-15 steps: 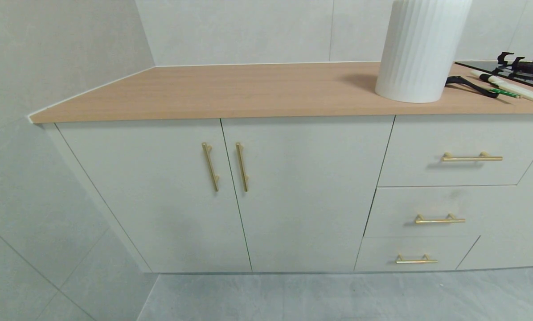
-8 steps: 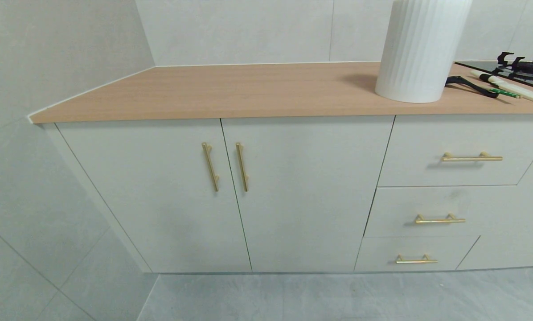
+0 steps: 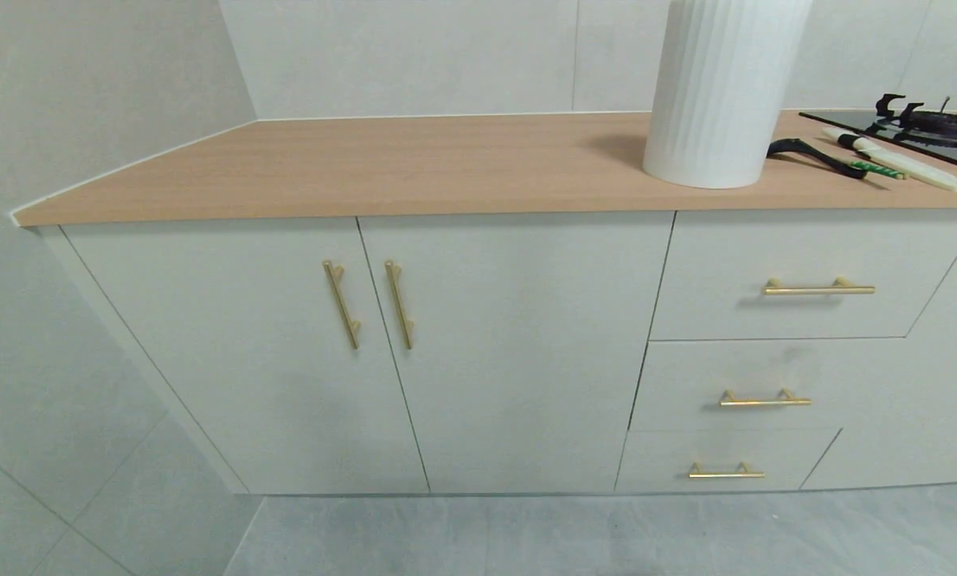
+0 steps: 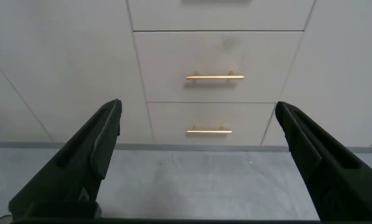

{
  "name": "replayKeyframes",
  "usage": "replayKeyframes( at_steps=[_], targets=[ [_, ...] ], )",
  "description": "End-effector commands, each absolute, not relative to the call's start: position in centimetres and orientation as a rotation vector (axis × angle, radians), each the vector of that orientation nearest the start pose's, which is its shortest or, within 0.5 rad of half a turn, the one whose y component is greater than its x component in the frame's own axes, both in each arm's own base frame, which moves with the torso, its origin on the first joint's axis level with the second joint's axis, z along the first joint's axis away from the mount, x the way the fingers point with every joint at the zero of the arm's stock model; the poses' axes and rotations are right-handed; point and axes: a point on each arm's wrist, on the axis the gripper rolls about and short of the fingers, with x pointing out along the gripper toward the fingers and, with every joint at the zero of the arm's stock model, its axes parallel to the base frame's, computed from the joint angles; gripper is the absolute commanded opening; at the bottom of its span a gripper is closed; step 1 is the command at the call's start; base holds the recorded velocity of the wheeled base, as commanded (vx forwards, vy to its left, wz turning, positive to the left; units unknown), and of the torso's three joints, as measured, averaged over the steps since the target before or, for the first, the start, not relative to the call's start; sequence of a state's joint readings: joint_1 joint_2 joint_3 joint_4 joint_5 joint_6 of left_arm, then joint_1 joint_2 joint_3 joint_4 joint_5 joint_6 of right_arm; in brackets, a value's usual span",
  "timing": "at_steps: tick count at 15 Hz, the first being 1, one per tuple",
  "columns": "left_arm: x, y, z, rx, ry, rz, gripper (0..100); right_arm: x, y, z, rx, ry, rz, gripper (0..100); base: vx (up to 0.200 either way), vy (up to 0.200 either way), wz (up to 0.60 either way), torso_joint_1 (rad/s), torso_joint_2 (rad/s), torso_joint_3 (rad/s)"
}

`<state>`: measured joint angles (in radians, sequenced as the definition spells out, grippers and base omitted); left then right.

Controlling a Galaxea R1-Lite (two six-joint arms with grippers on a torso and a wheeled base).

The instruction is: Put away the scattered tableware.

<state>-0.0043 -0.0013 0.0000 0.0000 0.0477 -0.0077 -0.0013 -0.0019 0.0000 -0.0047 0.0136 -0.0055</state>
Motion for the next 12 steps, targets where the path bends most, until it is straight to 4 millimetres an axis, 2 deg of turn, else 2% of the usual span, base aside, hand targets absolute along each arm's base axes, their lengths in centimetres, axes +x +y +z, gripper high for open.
replayKeyframes(
  at_steps=[1,8,12],
  targets=[
    [-2.28,0.12,7.55,-0.009,0.0,0.043,100,-2.28,0.04,7.6,-0.006,-0.005,0.015,100,0.0,-0.2,0.0,0.002,0.0,0.002],
    [-2.28,0.12,7.55,-0.008,0.0,0.043,100,-2.28,0.04,7.61,-0.006,-0.006,0.015,100,0.0,-0.2,0.0,0.003,0.0,0.0],
    [-2.28,0.12,7.55,-0.009,0.0,0.043,100,-2.28,0.04,7.61,-0.005,-0.006,0.015,100,0.0,0.0,0.0,0.0,0.0,0.0]
  ],
)
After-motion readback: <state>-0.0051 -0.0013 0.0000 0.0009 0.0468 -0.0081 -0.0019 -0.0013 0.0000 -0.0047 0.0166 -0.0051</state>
